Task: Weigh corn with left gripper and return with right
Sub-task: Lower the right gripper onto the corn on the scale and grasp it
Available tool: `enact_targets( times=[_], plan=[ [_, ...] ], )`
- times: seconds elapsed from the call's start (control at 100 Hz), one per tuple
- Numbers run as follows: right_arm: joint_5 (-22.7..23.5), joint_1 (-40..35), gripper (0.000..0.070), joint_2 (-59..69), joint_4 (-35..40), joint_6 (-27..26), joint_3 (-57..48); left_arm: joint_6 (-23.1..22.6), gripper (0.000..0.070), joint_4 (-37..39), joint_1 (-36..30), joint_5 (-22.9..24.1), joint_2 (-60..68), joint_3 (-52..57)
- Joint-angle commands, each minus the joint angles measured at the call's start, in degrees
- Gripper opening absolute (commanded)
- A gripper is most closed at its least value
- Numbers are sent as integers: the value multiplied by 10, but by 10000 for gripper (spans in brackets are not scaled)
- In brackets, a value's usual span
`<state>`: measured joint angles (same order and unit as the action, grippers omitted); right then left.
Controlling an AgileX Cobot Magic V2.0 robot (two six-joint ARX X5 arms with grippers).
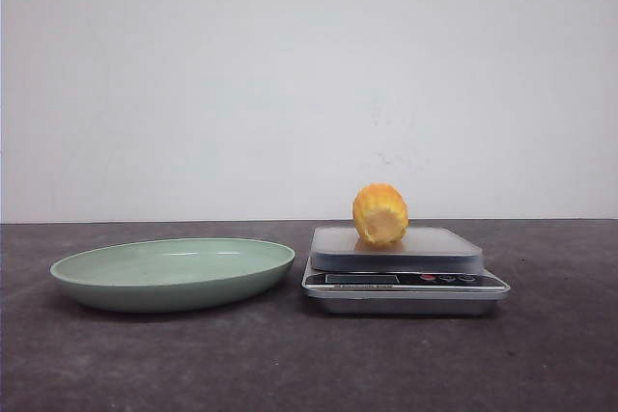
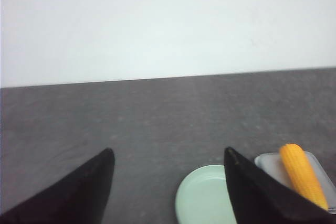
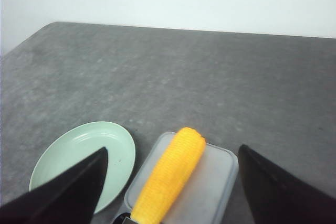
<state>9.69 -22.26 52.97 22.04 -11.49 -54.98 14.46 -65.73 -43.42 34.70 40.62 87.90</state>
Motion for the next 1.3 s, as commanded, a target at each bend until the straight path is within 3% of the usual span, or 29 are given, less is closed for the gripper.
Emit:
enact_targets(
  times=[0.0,0.14,0.33,0.45,0.59,0.82,0.98,1.29],
  plan=[
    [-16,-24,497,28,-20,-15,-10,32,401,-30,-5,11,-30,9],
    [-50,-69,546,90,-58,-23,-10,78,477,-93,-3,33,-96,9],
    [-72,-104,552,184,-102,-46,-10,122,476,-170,14,28,-152,7],
    [-74,-108,551,245,-125,-57,-10,119,471,-172,27,2,-180,-12],
    [-101,-108,551,308,-133,-62,-11,113,471,-172,33,-1,-206,-46],
    [-102,-108,547,370,-145,-74,-11,113,471,-172,33,-1,-217,-99],
    [-111,-109,416,377,-150,-87,-11,115,471,-172,33,-1,-217,-134],
    [-112,-109,416,385,-146,-106,-11,118,471,-171,33,0,-217,-157]
  ],
)
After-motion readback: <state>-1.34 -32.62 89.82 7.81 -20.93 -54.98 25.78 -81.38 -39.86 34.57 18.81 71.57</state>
